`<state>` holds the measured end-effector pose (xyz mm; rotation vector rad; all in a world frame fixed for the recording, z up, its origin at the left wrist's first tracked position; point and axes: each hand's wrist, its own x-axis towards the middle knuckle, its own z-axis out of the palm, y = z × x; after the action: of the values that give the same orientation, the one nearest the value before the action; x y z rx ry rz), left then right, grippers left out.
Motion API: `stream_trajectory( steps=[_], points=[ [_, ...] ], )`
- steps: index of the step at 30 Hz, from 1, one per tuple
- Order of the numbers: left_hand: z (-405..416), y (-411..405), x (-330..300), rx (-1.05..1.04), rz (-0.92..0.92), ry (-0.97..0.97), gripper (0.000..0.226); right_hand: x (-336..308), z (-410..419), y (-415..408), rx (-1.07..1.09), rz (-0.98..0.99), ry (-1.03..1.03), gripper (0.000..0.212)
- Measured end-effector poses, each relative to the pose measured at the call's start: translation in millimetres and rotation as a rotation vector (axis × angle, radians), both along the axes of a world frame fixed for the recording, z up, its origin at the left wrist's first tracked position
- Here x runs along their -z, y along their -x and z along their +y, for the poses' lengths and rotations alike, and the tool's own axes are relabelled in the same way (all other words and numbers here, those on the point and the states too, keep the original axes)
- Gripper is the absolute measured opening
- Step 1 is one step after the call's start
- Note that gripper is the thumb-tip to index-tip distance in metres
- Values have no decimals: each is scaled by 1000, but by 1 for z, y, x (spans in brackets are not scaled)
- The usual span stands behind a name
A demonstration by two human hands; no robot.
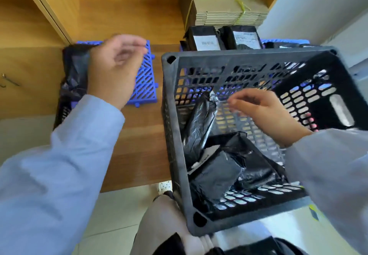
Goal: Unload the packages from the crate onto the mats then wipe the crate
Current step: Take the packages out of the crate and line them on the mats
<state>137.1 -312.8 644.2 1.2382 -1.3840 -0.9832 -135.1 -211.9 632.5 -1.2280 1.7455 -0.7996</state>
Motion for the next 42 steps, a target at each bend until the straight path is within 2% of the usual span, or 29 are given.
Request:
stream_trajectory(
  steps=[3,5,9,11,13,17,21,24,27,31,35,42],
  points=[
    [47,48,-18,332,-113,5,15,8,40,29,-92,-37,-188,10],
    [74,75,-17,568,-351,-72,17,17,57,45,-174,2,-260,18],
    [116,117,-6,904,-876,-208,46,42,66,73,-234,153,-288,14],
    [132,132,4,976,-1060,-286,67,48,63,89,-301,222,-316,11],
    [144,143,15,971,-1205,-333,79,50,61,102,-345,255,-330,14],
    [162,158,29,826,-1386,-376,76,48,63,114,-334,227,-334,14],
    [157,167,30,700,-1386,-525,83,43,63,109,-411,227,-265,16],
    [148,167,26,636,-1345,-608,78,36,66,102,-374,141,-173,14],
    [145,166,18,570,-1317,-642,82,34,70,98,-271,-44,-133,12],
    [145,159,5,441,-1269,-644,88,24,72,92,-143,-349,-235,14],
    [146,155,-29,329,-1199,-570,88,19,72,94,-41,-565,-396,31],
    [160,157,-97,154,-1003,-294,92,15,72,94,-21,-721,-517,52]
  ],
)
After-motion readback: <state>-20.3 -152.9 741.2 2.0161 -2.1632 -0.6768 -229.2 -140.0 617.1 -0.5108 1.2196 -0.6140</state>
